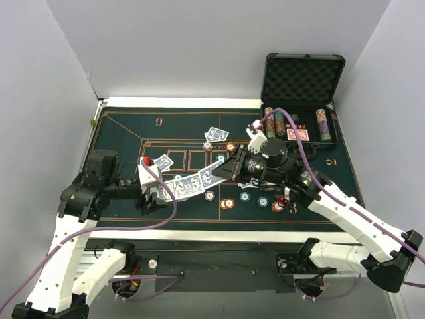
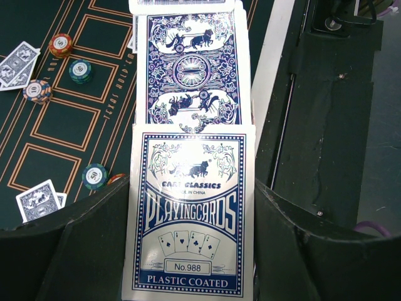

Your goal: Distribute texas hold em gaming equipment

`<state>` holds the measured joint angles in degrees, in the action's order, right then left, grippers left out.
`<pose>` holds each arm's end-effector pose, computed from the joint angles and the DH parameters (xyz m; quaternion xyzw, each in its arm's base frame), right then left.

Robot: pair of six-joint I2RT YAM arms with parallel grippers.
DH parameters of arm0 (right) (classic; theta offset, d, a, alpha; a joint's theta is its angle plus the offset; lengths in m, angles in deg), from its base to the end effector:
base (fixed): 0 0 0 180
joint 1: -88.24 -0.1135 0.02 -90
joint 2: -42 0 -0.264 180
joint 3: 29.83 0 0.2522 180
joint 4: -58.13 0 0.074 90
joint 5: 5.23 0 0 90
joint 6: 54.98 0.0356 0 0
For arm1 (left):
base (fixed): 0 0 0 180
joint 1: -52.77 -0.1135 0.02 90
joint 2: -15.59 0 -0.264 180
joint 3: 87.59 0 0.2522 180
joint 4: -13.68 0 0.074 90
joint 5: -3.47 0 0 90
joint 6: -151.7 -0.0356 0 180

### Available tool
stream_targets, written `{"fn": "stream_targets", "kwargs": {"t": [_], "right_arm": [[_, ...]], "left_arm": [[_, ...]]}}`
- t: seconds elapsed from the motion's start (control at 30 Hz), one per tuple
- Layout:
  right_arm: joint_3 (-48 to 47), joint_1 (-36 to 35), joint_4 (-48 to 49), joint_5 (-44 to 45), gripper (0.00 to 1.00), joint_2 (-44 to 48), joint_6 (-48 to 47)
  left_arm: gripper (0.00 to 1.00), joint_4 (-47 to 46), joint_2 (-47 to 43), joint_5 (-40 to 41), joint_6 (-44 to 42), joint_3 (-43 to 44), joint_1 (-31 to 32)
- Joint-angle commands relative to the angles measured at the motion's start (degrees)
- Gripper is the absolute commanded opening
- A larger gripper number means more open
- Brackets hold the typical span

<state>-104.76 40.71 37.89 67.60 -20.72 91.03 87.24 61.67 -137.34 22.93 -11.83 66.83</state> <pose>0.1627 0.1933 0.3864 -0.0425 0.7516 0.5792 0.3128 0.1151 -0.0573 0.3617 0.5202 0.6696 -0.3099 0.4301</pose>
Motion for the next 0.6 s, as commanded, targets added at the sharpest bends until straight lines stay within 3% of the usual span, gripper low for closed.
{"fn": "stream_targets", "kwargs": {"t": [0.0,0.3,0.57], "right_arm": [[-4.13,1.38,-2.48,-1.29,0.0,1.98,-2.56],[-11.34,10.96,-11.7,0.28,0.0,3.57,-9.5],[-12.84,11.06,-18.31,11.79,0.0,-9.67,-20.58]], "left_arm": [[0.3,-1.52,-0.65,-1.75,-0.17,1.99,-0.35],[0.3,-1.08,-1.08,-1.84,0.0,2.08,-0.35],[0.3,0.06,-1.53,-1.93,0.0,2.86,-0.44]]}}
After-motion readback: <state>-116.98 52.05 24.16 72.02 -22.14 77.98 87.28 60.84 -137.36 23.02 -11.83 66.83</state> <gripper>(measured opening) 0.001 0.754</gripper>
